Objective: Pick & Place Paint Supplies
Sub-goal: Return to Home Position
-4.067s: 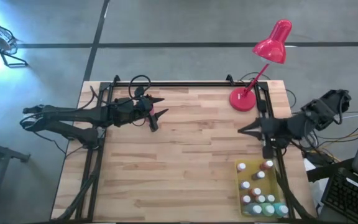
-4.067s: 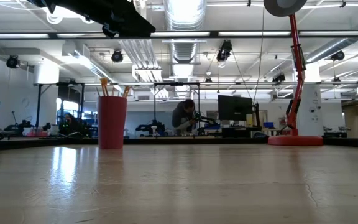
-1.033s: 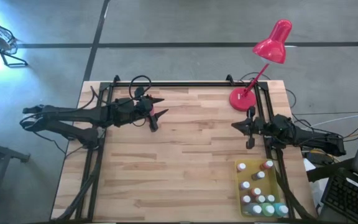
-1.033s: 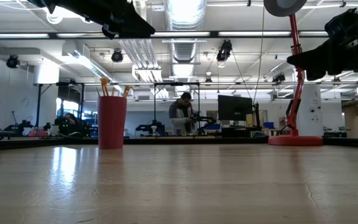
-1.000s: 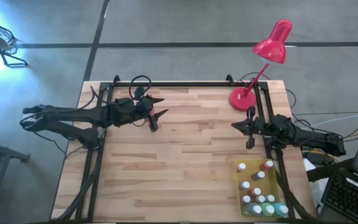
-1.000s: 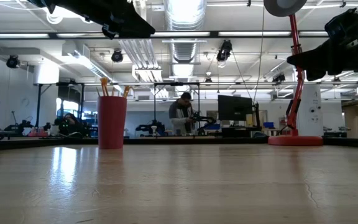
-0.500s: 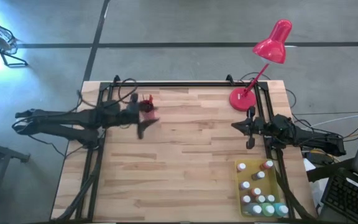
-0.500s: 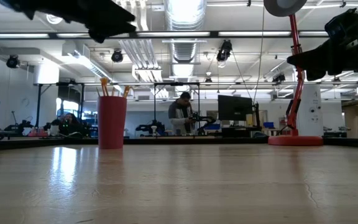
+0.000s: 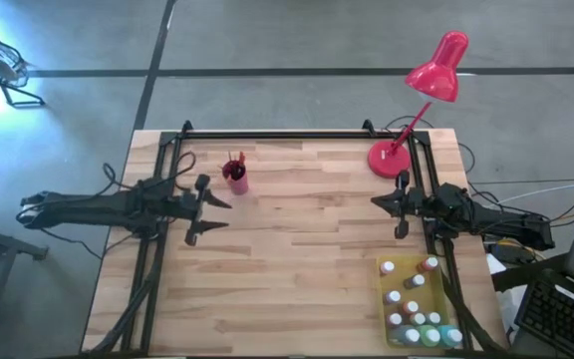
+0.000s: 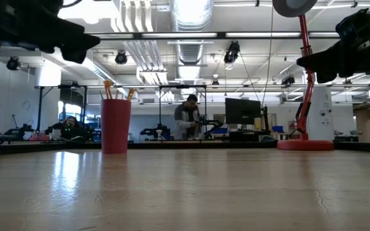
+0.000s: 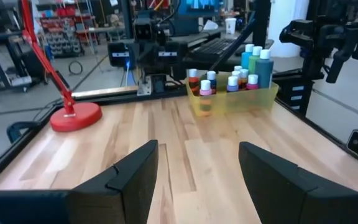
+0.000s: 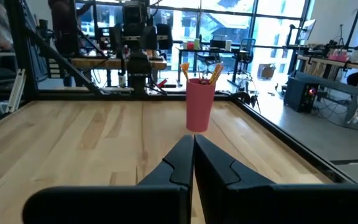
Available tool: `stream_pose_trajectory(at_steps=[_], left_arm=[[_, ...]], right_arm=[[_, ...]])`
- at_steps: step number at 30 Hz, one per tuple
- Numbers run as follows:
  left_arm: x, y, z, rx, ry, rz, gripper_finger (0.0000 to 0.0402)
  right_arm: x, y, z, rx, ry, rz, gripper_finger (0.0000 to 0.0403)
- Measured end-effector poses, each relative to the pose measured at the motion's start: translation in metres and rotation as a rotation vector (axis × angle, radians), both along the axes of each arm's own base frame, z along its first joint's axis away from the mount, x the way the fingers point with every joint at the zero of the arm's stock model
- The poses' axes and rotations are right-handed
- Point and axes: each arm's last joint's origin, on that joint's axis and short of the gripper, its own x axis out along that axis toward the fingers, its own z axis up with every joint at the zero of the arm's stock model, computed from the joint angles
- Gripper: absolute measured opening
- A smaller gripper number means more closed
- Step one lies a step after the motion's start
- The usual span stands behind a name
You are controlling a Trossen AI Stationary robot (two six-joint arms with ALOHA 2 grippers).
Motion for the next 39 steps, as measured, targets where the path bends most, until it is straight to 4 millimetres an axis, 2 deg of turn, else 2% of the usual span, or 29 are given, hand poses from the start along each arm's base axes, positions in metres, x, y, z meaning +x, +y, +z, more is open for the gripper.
stream_pose_trajectory(at_steps=[8,20,39], left_arm=[[-0.015,-0.001,-0.021,0.037,-0.049,0.003,0.0229],[-0.025,-0.002,-0.058,0.041,-0.064,0.007,0.0229],[-0.029,-0.002,-0.057,0.044,-0.091,0.007,0.0229]], right_arm=[[0.000,0.000,0.000,0.000,0.000,0.000,0.0009],[0.000,0.000,0.000,0.000,0.000,0.000,0.0009],[0.000,0.000,0.000,0.000,0.000,-0.001,0.0009]])
